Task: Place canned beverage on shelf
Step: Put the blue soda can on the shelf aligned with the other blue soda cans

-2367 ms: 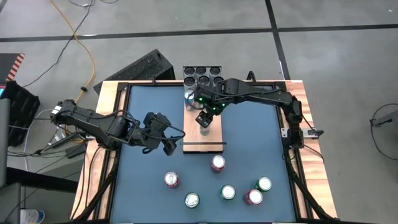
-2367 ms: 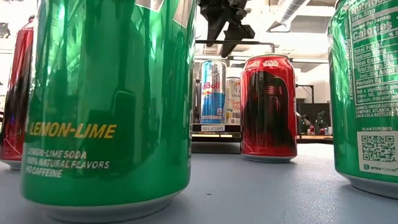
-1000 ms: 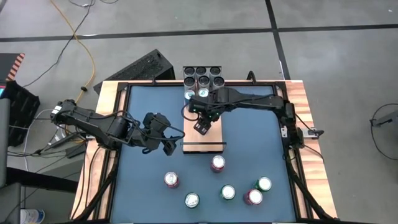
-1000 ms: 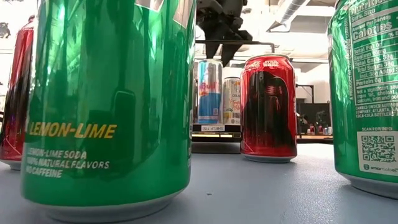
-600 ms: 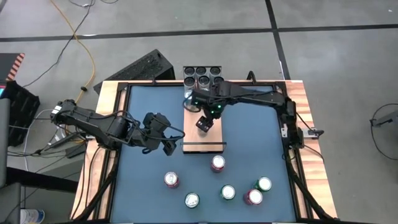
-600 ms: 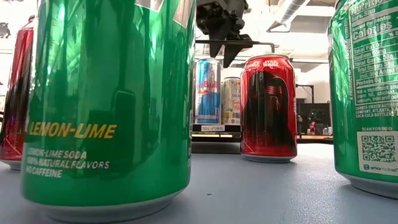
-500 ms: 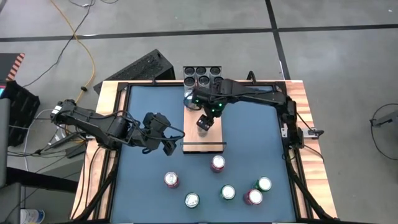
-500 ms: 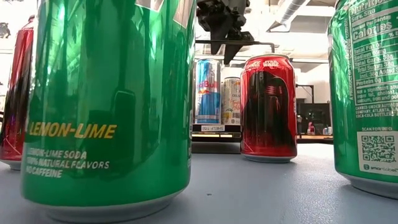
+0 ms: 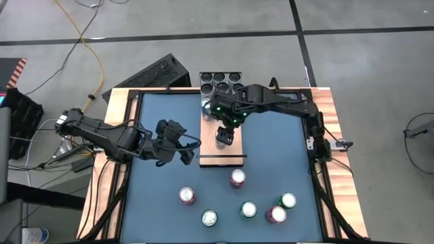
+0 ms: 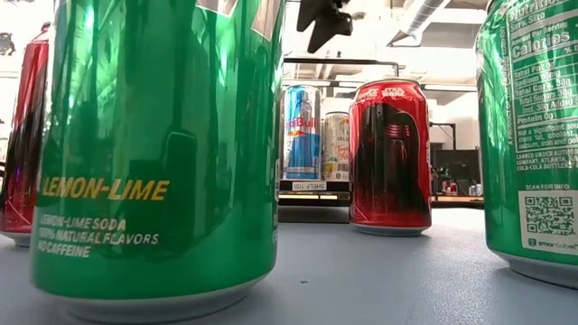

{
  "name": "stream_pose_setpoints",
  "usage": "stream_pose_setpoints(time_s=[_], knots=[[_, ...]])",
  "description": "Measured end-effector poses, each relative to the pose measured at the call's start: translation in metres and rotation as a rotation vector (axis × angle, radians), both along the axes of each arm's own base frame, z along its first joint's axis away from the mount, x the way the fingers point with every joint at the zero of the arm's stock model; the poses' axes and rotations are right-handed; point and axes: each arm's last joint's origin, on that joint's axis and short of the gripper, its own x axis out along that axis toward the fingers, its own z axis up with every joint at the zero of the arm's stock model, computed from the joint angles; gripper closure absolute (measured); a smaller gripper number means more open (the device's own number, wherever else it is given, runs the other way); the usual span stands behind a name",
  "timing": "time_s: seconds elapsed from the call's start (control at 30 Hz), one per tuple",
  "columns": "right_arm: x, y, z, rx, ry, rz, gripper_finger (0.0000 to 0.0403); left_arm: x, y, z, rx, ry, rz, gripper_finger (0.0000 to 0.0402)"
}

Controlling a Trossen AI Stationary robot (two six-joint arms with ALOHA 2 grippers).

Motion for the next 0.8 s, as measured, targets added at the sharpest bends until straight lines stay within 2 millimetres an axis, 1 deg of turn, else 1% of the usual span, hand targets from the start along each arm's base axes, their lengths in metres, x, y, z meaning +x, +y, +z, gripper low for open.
stream_pose_setpoints(time_s=[0.13,0.33,0.43,0.63,0.7,0.8], knots=[[0.004,0.001,-0.004,-0.02,0.006,0.058,0.0137,0.0,0.0,0.0,0.006,0.006,-0.003,0.0072],[0.009,0.001,-0.009,0.023,0.0,0.103,0.0132,0.0,0.0,0.0,0.012,0.011,-0.008,0.0072],[0.007,-0.001,-0.01,0.029,0.018,0.105,0.0105,0.0,0.0,0.0,0.013,0.014,-0.008,0.0072],[0.006,-0.004,-0.01,0.039,0.032,0.076,0.0015,-0.002,0.0,-0.003,0.015,0.046,-0.015,0.0072],[0.006,-0.004,-0.01,0.04,0.029,0.074,0.0008,-0.002,0.0,-0.003,0.007,0.05,-0.017,0.0072],[0.007,-0.004,-0.013,0.025,0.032,0.062,0.0021,-0.003,0.0,-0.003,0.001,0.05,-0.014,0.0072]])
